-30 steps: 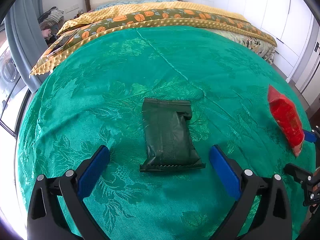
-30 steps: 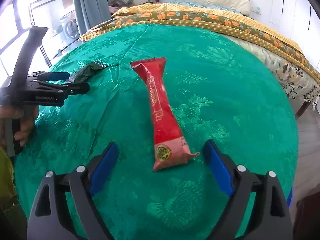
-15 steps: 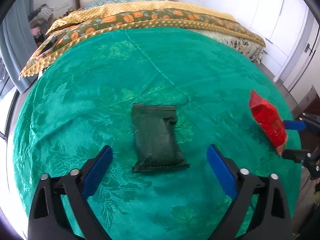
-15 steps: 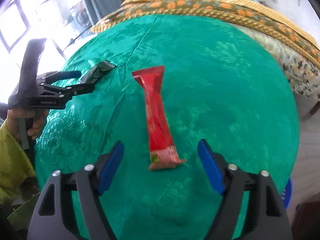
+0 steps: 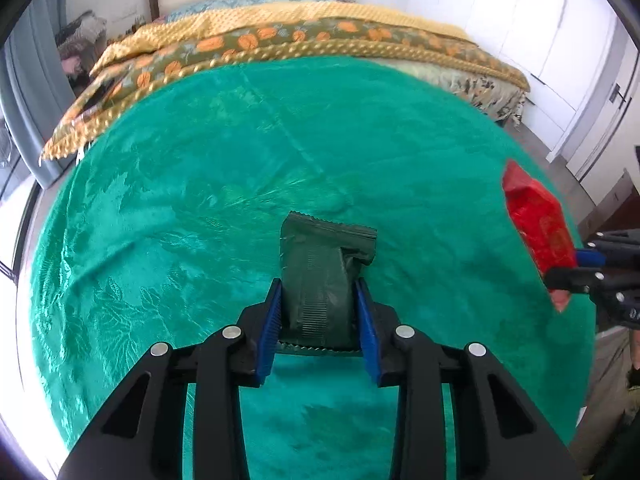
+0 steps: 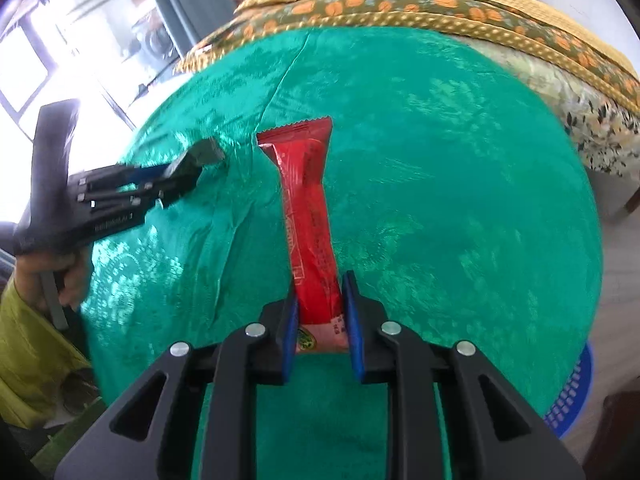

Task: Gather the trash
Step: 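Carry the green and red wrappers to the wastebasket and release both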

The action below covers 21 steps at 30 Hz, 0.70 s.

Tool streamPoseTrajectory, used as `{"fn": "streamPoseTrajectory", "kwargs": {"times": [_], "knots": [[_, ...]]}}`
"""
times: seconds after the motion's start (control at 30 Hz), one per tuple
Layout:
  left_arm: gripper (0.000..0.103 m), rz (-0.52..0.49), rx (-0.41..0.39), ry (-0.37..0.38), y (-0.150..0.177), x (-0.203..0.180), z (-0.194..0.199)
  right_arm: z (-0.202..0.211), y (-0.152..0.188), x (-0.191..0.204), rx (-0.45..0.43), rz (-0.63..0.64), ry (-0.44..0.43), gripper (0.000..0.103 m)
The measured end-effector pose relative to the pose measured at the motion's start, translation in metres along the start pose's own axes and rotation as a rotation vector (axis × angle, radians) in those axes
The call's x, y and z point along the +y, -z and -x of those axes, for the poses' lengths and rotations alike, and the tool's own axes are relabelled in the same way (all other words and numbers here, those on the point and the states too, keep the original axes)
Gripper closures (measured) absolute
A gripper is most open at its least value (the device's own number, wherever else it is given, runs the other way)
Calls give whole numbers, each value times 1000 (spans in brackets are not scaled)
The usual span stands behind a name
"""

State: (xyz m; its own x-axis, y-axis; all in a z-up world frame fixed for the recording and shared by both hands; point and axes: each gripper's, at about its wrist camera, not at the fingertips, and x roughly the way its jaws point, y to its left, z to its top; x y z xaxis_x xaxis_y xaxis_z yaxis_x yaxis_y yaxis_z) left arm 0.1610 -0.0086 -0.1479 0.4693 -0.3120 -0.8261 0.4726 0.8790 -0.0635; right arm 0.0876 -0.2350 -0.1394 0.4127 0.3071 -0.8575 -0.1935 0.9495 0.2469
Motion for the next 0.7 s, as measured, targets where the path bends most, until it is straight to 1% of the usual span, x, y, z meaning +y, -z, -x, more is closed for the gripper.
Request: {"fn": "streamPoseTrajectory", "kwargs": {"times": [0.27,0.43,0.7], "knots": [[69,-49,-69,21,4,-64,30,25,14,-5,-42,-40,-24,83],[69,-99,-111,-2,0,-99,41,36,25,-15,-61,-66,-16,83],[69,-148,-146,-27,-10,-127,48,48,43,-35,-80,-118,-4,83]]}}
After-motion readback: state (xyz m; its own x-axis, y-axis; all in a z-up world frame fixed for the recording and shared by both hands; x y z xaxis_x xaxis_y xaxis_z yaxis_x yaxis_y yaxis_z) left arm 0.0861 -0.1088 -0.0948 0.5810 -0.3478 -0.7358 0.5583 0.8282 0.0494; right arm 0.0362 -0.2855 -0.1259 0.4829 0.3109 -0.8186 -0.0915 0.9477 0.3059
